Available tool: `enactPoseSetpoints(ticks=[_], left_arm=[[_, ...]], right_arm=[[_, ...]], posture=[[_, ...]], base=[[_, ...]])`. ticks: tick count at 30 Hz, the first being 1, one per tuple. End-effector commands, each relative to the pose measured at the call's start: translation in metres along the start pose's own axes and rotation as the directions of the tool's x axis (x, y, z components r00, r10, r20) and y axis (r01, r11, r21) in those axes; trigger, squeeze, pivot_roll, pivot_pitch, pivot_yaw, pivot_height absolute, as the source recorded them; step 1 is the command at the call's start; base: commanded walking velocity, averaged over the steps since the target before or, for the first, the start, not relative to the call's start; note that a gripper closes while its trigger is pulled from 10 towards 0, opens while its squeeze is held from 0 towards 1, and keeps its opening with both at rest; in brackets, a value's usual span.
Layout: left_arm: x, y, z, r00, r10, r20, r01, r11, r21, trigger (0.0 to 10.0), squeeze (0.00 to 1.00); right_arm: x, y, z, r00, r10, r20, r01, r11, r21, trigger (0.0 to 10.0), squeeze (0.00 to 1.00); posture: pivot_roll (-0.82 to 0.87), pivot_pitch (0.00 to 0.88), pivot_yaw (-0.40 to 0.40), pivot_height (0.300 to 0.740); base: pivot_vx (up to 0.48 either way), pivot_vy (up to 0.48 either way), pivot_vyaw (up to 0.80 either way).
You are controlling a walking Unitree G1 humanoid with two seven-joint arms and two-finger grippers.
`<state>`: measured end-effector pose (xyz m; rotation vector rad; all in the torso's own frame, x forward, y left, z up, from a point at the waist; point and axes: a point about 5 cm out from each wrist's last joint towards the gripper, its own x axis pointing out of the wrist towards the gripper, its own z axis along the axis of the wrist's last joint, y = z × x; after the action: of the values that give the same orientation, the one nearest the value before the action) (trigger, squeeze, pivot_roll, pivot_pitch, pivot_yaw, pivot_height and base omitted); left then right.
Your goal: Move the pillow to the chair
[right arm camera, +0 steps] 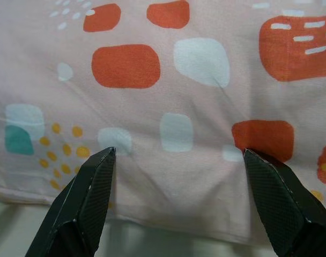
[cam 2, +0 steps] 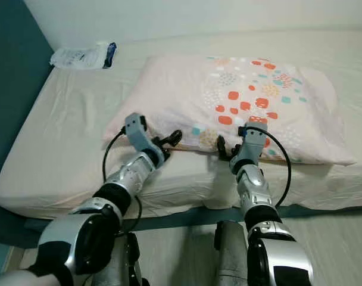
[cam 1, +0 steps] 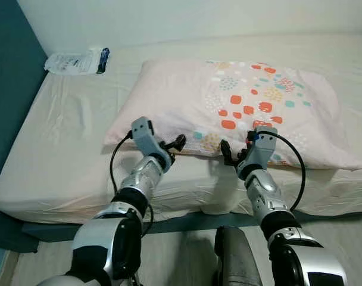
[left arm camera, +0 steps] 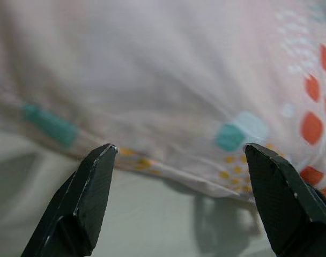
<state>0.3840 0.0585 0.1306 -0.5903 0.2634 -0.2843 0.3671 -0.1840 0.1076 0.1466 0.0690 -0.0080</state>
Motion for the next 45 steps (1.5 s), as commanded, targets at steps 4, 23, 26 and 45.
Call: enactPoseSetpoints(ticks=[4,23,26,45], left_arm=[[-0.011,0.033,0.02,0.997,0.036,0.068,-0.049,0.978,0.201,10.0,0.0],[-0.078,0.109,-0.008,0.929,0.268,0.255,-0.364,0.788,0.496,10.0,0.0],[-0.078,0.105,-0.012,0.934,0.257,0.247,-0.351,0.779,0.52,10.0,0.0],[-0.085,0.106,-0.015,0.907,0.314,0.28,-0.418,0.752,0.51,10.0,0.0]], right_arm=[[-0.005,-0.006,-0.007,1.0,-0.004,-0.006,0.004,0.999,-0.033,10.0,0.0],[-0.015,0.037,-0.039,0.982,0.159,-0.099,-0.167,0.983,-0.077,10.0,0.0],[-0.014,0.04,-0.04,0.98,0.169,-0.108,-0.177,0.981,-0.075,10.0,0.0],[-0.011,0.053,-0.04,0.966,0.217,-0.139,-0.231,0.969,-0.091,10.0,0.0]], posture=[[0.0,0.141,-0.006,0.572],[0.04,0.0,-0.071,0.602],[0.05,0.0,-0.068,0.612],[0.06,0.0,-0.093,0.672]], base=[[0.0,0.0,0.0],[0.0,0.0,0.0],[0.0,0.0,0.0],[0.0,0.0,0.0]])
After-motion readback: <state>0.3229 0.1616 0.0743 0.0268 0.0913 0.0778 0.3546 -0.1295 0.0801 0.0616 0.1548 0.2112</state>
